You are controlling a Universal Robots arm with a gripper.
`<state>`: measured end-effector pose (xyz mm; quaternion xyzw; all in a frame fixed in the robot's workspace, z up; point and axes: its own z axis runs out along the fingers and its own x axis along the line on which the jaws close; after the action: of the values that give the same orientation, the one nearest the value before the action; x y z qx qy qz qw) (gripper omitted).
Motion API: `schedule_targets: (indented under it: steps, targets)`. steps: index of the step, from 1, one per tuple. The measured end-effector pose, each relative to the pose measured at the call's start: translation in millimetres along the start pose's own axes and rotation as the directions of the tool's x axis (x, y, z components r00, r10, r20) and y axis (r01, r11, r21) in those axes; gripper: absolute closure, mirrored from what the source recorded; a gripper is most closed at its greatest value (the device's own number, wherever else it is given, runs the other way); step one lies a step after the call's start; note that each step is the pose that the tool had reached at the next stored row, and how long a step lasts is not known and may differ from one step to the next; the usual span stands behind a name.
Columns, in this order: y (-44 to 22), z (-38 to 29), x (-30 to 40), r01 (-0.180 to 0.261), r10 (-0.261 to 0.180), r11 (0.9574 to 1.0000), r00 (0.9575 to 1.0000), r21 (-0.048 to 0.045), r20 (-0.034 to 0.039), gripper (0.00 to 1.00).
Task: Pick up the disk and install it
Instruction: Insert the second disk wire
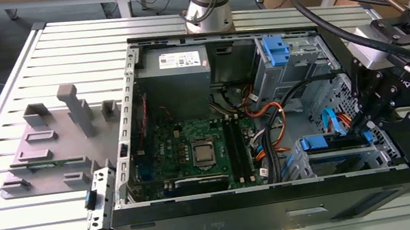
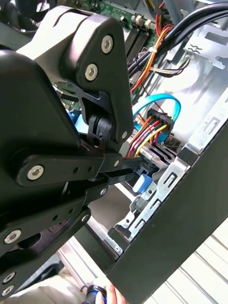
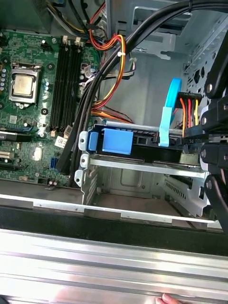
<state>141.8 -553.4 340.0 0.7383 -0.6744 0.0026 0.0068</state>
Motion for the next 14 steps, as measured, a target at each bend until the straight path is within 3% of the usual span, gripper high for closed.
schedule_targets:
  steps: [8,14]
  targets:
    - [0.6,0.4,0.0,-0.012,0.012,0.9999,0.9999,0.0007,0.0006,0.83]
    - [5.3,1.4,-0.5,-0.012,0.012,0.9997,0.9999,0.0205,-0.0012,0.83]
